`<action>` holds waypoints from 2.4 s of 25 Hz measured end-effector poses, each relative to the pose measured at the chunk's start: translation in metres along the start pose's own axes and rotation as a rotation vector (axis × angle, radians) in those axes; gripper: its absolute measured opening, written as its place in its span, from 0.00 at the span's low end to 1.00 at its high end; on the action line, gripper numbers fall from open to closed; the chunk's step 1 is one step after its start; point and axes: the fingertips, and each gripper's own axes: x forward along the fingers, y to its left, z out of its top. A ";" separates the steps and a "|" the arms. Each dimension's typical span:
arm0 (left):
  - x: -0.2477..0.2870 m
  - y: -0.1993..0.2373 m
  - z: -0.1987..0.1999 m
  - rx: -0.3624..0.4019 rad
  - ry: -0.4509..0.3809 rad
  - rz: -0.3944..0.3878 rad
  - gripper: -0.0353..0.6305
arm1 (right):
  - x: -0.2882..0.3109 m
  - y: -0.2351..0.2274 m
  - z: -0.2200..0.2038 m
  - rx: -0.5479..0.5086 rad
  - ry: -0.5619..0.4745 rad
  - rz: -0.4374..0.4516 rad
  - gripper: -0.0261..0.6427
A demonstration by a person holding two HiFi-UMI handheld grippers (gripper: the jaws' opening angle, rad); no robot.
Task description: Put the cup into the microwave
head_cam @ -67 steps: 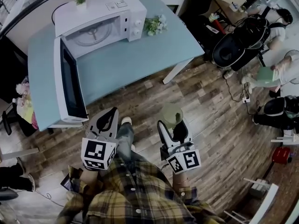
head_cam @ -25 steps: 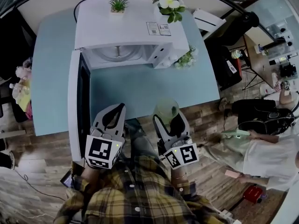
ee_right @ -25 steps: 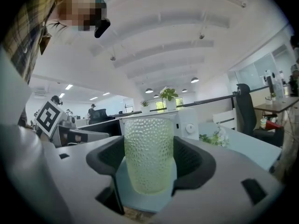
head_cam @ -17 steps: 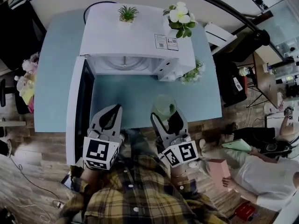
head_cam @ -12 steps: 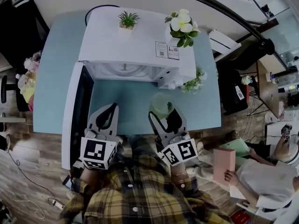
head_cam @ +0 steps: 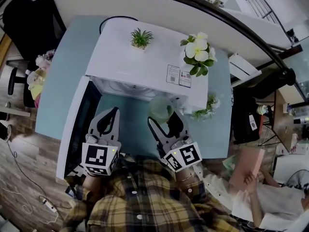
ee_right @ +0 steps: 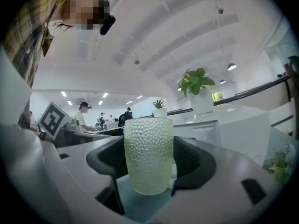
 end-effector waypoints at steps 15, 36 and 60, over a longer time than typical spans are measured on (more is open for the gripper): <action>0.013 0.009 0.000 -0.006 0.024 0.123 0.04 | 0.030 -0.004 -0.008 0.033 0.020 0.176 0.53; 0.013 0.000 -0.007 -0.013 0.042 0.041 0.04 | 0.025 0.006 -0.015 0.010 0.045 0.131 0.53; -0.008 0.025 -0.027 -0.052 0.061 0.157 0.04 | 0.067 -0.003 -0.063 -0.028 0.103 0.158 0.53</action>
